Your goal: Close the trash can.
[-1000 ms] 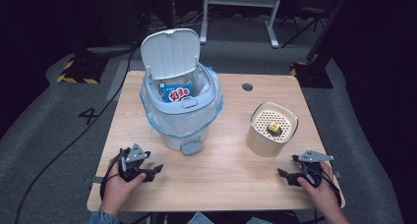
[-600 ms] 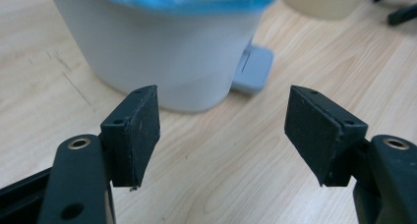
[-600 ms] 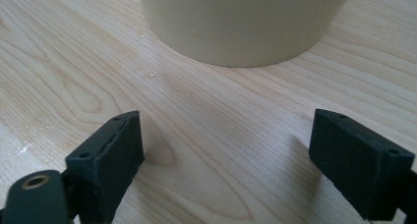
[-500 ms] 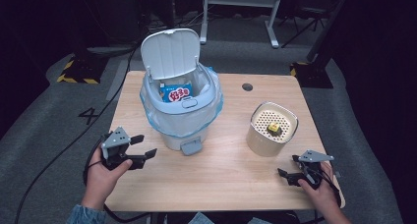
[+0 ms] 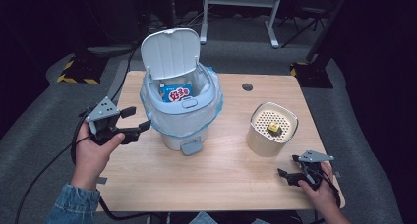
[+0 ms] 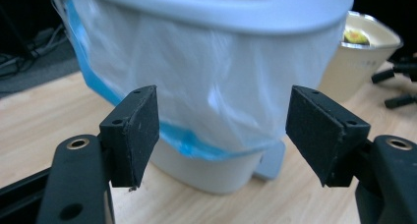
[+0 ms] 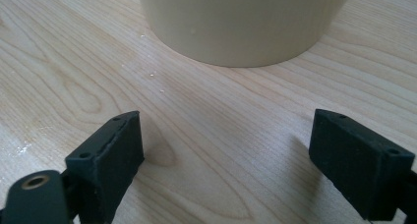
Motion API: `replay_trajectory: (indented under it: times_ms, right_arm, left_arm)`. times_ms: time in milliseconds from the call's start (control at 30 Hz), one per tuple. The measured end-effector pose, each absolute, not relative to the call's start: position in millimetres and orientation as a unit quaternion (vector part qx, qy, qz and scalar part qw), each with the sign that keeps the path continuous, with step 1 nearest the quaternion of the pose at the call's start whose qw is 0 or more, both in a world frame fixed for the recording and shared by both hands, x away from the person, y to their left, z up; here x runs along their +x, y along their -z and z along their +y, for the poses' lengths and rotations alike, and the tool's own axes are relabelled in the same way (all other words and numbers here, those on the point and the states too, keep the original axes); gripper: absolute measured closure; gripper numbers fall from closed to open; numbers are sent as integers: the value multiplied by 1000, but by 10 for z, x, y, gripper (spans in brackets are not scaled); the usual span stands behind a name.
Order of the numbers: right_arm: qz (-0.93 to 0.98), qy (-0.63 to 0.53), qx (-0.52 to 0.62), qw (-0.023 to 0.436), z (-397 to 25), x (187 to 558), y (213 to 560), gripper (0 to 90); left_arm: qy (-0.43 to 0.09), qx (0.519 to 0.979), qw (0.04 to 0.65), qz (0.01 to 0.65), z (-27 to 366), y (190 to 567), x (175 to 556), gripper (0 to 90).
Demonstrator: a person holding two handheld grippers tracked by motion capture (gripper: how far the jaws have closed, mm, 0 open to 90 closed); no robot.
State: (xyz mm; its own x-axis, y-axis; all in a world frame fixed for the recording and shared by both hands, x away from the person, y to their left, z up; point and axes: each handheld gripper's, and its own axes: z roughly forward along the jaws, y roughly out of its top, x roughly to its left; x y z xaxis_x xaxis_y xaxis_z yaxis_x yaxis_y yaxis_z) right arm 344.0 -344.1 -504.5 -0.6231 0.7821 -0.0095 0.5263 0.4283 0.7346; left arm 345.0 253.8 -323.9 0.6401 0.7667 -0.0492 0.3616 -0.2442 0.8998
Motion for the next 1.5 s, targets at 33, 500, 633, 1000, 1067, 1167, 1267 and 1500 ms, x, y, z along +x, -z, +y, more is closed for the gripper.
replay_trajectory:
  times_ms: [33, 500, 633, 1000, 1067, 1167, 1267, 1500]
  right_arm:
    - [826, -359, 396, 178, -3441, 3440, 5046, 134]
    - [826, -359, 396, 178, -3442, 3440, 5046, 134]
    - [826, -359, 396, 178, -3442, 3440, 5046, 134]
    - [826, -359, 396, 178, -3443, 3441, 5045, 134]
    - [826, -359, 396, 178, -3443, 3441, 5045, 134]
    - [826, -359, 396, 178, -3443, 3441, 5045, 134]
    - [826, -359, 395, 178, -3443, 3441, 5045, 134]
    - [826, -359, 395, 178, -3444, 3441, 5045, 134]
  left_arm:
    - [-208, 759, 493, 370, 2537, 3206, 3467, 291]
    - [-243, 722, 544, 352, 2516, 2843, 3743, 297]
    - [-253, 718, 545, 352, 2479, 2762, 3817, 297]
    - [-294, 693, 544, 370, 2444, 2508, 4077, 292]
    - [-296, 694, 540, 372, 2438, 2481, 4140, 292]
    - [-293, 695, 538, 377, 2443, 2442, 4232, 284]
    - [-293, 696, 532, 382, 2454, 2387, 4328, 283]
    - [-283, 698, 533, 385, 2438, 2339, 4509, 290]
